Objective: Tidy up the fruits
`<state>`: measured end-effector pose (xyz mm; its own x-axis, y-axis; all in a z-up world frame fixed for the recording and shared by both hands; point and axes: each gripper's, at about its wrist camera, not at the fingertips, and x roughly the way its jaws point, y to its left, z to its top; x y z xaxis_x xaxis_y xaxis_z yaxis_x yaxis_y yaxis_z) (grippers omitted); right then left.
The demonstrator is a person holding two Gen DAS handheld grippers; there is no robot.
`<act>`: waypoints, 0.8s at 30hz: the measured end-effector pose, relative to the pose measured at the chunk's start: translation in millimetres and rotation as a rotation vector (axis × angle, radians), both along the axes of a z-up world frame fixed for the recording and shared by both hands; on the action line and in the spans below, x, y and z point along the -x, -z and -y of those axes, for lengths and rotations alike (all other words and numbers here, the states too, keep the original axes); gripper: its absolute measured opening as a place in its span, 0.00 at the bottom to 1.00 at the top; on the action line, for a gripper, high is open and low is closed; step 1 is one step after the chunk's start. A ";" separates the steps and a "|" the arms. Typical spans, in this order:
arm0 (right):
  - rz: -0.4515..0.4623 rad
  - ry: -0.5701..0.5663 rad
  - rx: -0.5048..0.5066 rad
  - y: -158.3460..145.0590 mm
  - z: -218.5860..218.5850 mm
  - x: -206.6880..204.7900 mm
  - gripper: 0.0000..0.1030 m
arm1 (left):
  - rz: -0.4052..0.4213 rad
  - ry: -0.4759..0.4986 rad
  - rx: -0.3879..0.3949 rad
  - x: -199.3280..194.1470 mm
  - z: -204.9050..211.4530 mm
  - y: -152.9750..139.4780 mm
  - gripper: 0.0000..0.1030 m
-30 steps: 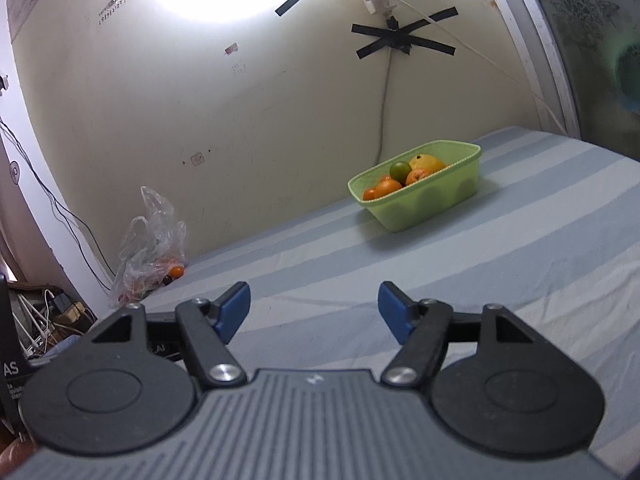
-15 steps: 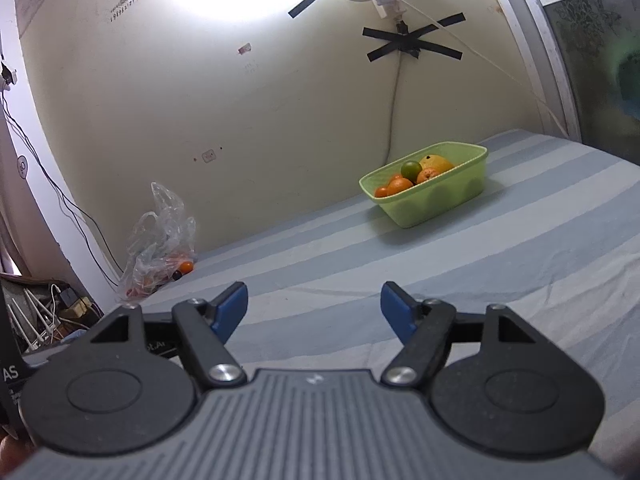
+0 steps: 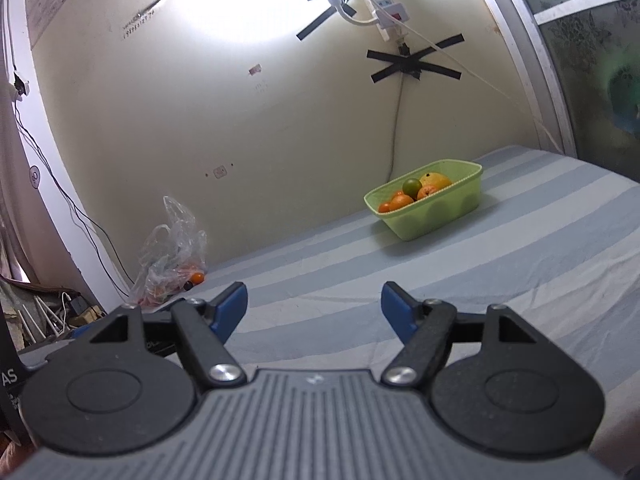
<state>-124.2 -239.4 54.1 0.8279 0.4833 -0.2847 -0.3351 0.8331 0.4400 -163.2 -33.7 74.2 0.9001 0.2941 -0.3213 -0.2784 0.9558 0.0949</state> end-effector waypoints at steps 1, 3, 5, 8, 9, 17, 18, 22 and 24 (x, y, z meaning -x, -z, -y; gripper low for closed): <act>0.003 0.001 0.000 -0.6 0.8 1.5 0.74 | 0.002 0.002 0.001 0.8 0.4 -0.7 1.00; 0.006 0.005 -0.002 -1.8 0.9 3.4 0.74 | 0.007 0.004 0.001 2.2 1.8 -1.8 1.00; 0.006 0.008 -0.005 -2.1 2.0 4.8 0.74 | 0.011 0.007 0.000 2.5 2.0 -2.5 1.00; 0.006 0.005 -0.010 -1.7 3.5 6.4 0.74 | 0.017 0.003 -0.001 4.5 3.1 -2.7 1.00; 0.006 0.005 -0.009 -1.7 3.7 6.7 0.74 | 0.017 0.003 0.000 4.7 3.0 -2.5 1.00; 0.005 0.008 -0.016 0.0 6.0 9.4 0.74 | 0.011 0.019 -0.006 4.6 7.8 -0.6 1.00; 0.003 0.009 -0.017 -0.1 6.1 9.4 0.74 | 0.011 0.022 -0.009 5.0 9.3 -0.4 1.00; -0.002 0.015 -0.022 0.3 7.0 9.9 0.75 | 0.012 0.033 -0.014 6.3 13.4 0.6 1.00; -0.002 0.016 -0.026 0.8 7.7 10.2 0.75 | 0.012 0.035 -0.016 6.8 14.3 0.9 1.00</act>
